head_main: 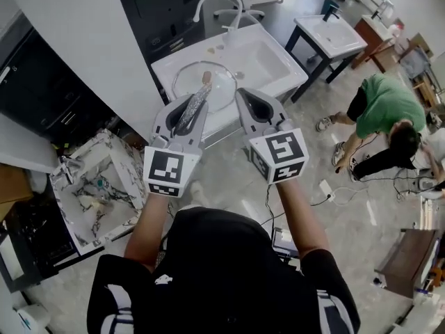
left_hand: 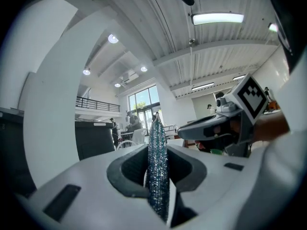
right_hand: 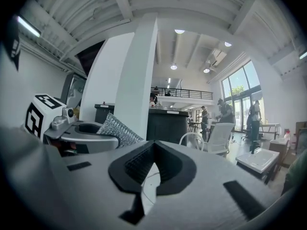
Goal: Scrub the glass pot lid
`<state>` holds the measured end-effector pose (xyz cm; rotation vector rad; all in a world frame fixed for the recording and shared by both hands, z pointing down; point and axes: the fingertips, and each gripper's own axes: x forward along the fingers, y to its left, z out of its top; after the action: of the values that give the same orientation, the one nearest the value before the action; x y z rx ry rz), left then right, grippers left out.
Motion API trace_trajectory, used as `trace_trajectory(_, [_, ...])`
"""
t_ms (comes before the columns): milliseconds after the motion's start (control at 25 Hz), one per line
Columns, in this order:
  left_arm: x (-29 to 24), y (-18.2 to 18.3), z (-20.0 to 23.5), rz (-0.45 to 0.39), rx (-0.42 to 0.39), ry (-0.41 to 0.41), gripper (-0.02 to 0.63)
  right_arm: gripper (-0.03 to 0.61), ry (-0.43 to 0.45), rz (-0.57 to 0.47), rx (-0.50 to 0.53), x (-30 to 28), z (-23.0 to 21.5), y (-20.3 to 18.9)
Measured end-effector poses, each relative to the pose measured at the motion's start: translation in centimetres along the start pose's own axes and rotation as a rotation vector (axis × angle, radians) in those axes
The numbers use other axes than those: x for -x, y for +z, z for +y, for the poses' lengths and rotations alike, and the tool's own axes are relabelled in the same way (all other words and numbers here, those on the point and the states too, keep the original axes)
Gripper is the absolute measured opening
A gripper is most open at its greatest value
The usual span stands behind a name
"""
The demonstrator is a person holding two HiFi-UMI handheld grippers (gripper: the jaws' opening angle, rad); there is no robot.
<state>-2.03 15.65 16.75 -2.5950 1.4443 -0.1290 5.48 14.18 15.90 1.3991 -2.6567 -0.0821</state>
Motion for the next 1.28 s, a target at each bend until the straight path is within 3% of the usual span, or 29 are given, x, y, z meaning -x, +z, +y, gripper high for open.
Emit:
trace_trajectory(560, [5.1, 0.8, -2.1, -0.004, -0.015, 0.089, 0.080, -0.003, 0.043, -0.043, 0.024, 4.1, 1.7, 0.9])
trace_trajectory(1280, [5.4, 1.1, -3.4, -0.013, -0.010, 0.090, 0.080, -0.003, 0.062, -0.032, 0.021, 5.2, 2.6, -0.1])
